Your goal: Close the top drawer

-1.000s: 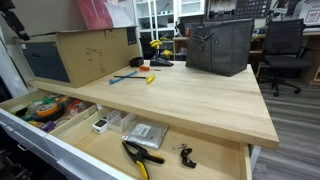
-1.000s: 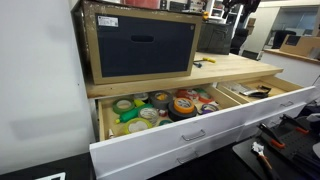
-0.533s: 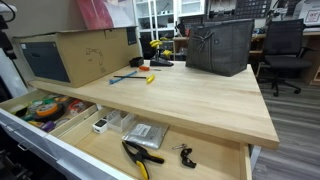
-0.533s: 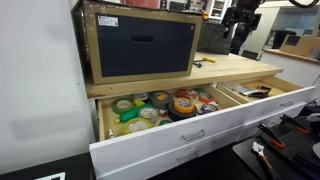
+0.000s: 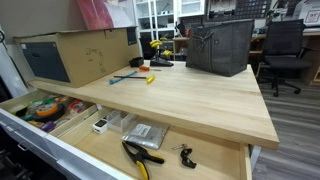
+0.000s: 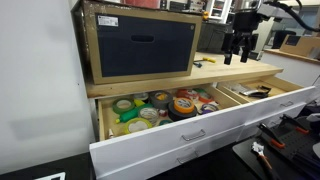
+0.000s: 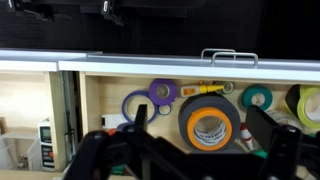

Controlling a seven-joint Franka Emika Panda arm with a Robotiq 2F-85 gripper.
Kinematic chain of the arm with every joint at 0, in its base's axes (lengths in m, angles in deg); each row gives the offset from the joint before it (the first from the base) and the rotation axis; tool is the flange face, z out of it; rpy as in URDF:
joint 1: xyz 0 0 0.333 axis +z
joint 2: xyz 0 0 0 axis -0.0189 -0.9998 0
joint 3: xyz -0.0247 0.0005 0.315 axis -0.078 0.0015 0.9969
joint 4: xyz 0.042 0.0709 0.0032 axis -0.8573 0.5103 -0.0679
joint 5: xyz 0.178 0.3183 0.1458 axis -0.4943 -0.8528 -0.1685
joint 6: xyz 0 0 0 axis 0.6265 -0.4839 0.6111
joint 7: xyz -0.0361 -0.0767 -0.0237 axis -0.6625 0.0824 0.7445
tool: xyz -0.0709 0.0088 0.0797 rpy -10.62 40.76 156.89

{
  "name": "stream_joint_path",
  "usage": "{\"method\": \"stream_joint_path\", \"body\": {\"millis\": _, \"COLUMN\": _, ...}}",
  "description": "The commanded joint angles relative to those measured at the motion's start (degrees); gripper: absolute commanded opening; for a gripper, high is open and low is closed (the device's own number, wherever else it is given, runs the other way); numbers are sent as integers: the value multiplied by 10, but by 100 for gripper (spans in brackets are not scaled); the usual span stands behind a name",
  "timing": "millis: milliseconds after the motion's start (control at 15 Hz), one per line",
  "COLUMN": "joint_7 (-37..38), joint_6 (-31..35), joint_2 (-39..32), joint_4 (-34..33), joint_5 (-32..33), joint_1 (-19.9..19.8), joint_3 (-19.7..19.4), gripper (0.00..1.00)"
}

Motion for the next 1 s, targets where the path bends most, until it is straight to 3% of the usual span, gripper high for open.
{"method": "stream_joint_path", "body": {"millis": 0, "joint_7": -20, "joint_6": 38, "joint_2": -33, "joint_4": 25, "joint_5": 15, "joint_1": 23, "joint_3": 17, "gripper": 100}}
{"method": "stream_joint_path", "body": {"millis": 133, "joint_7": -22, "joint_6": 57, "joint_2": -53, "joint_4": 37, "joint_5": 37, "joint_1": 33, "joint_3": 28, "gripper": 100}}
{"method": "stream_joint_path", "body": {"millis": 267, "joint_7": -32, "joint_6": 70, "joint_2": -72, "joint_4": 48, "joint_5": 49, "joint_1": 41, "joint_3": 31, "gripper": 90}}
{"method": "stream_joint_path", "body": {"millis": 333, "joint_7": -35, "joint_6": 76, "joint_2": -80, "joint_4": 56, "joint_5": 50, "joint_1": 46, "joint_3": 31, "gripper": 71}}
{"method": "stream_joint_path", "body": {"millis": 400, "joint_7": -41, "joint_6": 84, "joint_2": -88, "joint_4": 65, "joint_5": 53, "joint_1": 50, "joint_3": 31, "gripper": 71}}
{"method": "stream_joint_path", "body": {"millis": 667, "joint_7": -31, "joint_6": 99, "joint_2": -104, "joint_4": 106, "joint_5": 61, "joint_1": 65, "joint_3": 35, "gripper": 40}}
{"method": "stream_joint_path", "body": {"millis": 933, "joint_7": 20, "joint_6": 156, "joint_2": -97, "joint_4": 153, "joint_5": 92, "joint_1": 71, "joint_3": 45, "gripper": 9}}
